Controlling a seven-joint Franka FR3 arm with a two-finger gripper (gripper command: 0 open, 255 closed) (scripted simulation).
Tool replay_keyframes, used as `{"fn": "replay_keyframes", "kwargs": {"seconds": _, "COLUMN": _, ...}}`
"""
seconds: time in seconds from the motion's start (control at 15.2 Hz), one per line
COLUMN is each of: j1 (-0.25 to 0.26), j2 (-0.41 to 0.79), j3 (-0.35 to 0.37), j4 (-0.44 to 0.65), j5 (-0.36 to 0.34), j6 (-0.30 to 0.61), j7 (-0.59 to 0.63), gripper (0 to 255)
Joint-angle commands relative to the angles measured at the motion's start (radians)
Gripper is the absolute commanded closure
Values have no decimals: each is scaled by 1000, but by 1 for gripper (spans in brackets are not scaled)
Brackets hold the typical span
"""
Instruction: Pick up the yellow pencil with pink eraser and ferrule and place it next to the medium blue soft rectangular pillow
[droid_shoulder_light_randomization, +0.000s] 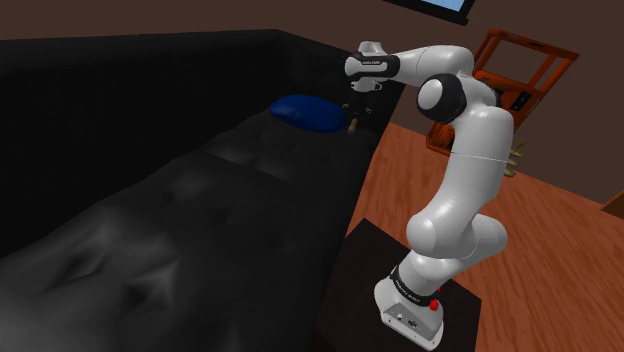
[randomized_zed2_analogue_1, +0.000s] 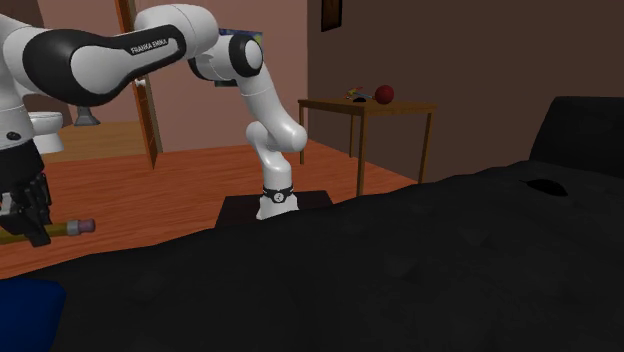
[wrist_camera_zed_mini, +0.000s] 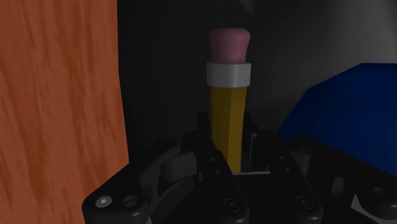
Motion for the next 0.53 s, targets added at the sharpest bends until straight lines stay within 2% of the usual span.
{"fn": "replay_keyframes", "kwargs": {"seconds": 0.0, "j1": -1, "j2": 3, "j3": 0, "j4": -23, "j5": -1, "j6": 26, "j7": 4, "gripper": 255}}
{"fn": "replay_keyframes", "kwargs": {"seconds": 0.46, "j1": -2, "j2": 25, "j3": -2, "j4": -84, "j5": -7, "j6": 108, "j7": 15, "gripper": 255}}
